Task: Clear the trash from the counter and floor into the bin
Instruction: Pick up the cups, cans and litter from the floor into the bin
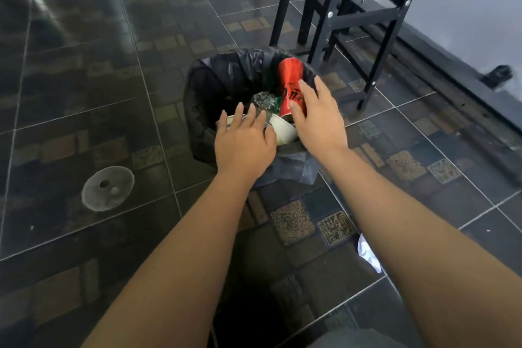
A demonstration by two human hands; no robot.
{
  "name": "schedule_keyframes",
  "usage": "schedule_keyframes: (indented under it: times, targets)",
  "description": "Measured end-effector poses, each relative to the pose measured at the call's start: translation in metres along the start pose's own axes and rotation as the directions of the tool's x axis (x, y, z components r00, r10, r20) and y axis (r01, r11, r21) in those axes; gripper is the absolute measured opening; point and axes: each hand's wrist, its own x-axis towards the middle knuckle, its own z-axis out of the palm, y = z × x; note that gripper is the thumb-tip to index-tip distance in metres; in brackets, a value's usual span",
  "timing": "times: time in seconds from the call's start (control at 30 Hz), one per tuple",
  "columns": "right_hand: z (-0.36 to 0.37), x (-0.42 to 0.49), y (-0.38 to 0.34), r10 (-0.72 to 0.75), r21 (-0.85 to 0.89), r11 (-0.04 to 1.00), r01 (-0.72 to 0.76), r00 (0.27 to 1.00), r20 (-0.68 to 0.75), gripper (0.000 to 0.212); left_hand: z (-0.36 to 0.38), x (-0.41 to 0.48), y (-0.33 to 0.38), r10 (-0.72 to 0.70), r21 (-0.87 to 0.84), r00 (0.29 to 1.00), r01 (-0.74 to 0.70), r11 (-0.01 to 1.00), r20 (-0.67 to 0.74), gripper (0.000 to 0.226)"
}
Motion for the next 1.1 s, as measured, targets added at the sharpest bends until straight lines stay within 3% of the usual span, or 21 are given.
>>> schedule_keyframes:
  times: [0.1,0.43,0.7,0.87,1.0,1.1]
  targets:
    - [-0.001,-0.011,0.0,-0.011,-0.05,0.999,0.011,1.0,0.016,0.05,0.001,-0.004,-0.002,0.035,-0.003,0.997,-0.035,0.999,-0.063,0.054]
    - [-0.029,-0.078,0.014,0.084,-0.187,0.981,-0.047,0.977,0.194,0.058,-0.005,-0.03,0.003,0.116,-0.021,0.992,-0.117,0.993,-0.052,0.061]
    - [-0.055,-0.149,0.092,0.225,-0.262,0.948,-0.18,0.962,0.153,0.058,0.025,-0.072,0.079,0.322,-0.045,0.938,-0.33,0.943,-0.128,0.058]
    - [-0.068,-0.211,0.153,0.381,-0.287,0.899,-0.331,0.914,0.141,0.061,0.064,-0.119,0.136,0.421,-0.065,0.9,-0.416,0.907,0.112,0.061]
    - [-0.076,-0.259,0.193,0.487,-0.401,0.832,-0.384,0.852,0.194,0.069,0.097,-0.153,0.172,0.518,-0.14,0.772,-0.505,0.852,0.368,0.064]
    - [-0.076,-0.282,0.214,0.556,-0.445,0.79,-0.421,0.799,0.231,0.075,0.114,-0.168,0.193,0.538,-0.215,0.7,-0.501,0.838,0.47,0.065]
